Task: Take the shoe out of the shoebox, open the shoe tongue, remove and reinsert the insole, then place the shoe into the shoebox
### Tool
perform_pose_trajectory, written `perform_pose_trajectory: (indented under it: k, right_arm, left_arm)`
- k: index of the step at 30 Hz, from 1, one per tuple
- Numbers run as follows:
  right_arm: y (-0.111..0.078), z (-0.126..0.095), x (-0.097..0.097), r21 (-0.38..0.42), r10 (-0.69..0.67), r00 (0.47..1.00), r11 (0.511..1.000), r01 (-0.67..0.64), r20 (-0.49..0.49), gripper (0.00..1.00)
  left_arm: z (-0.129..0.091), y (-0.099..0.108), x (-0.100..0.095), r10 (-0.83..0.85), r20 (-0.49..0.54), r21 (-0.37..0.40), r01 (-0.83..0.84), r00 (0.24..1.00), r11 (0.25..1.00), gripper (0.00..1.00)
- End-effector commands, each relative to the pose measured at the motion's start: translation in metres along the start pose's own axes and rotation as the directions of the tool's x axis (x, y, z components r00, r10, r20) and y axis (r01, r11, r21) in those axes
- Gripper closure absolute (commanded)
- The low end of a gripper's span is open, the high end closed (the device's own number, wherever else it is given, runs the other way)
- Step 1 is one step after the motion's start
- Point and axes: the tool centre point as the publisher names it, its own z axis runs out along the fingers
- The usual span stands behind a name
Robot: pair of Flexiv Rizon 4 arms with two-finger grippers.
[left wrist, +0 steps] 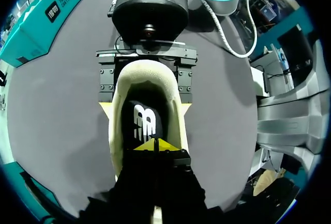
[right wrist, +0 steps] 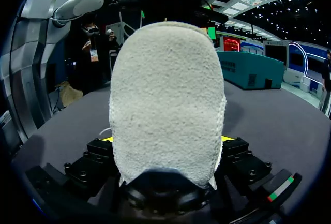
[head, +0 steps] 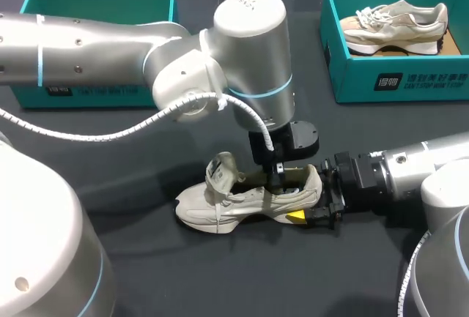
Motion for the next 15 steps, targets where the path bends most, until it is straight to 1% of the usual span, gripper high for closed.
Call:
perform_pose_trajectory:
  k: [1,15]
  right_arm:
    - [0.001,0.0,0.0,0.003,0.0,1.0,1.0,0.0,0.001,1.0]
    - [0.001,0.0,0.0,0.003,0.0,1.0,1.0,0.0,0.001,1.0]
  left_arm:
    - [0.007,0.003,0.0,-0.003,-0.014,-0.001,0.003,1.0,1.0,1.0]
    - [0.018,0.027,0.015,-0.022,-0.046,-0.038,0.02,0.999,0.999,1.0]
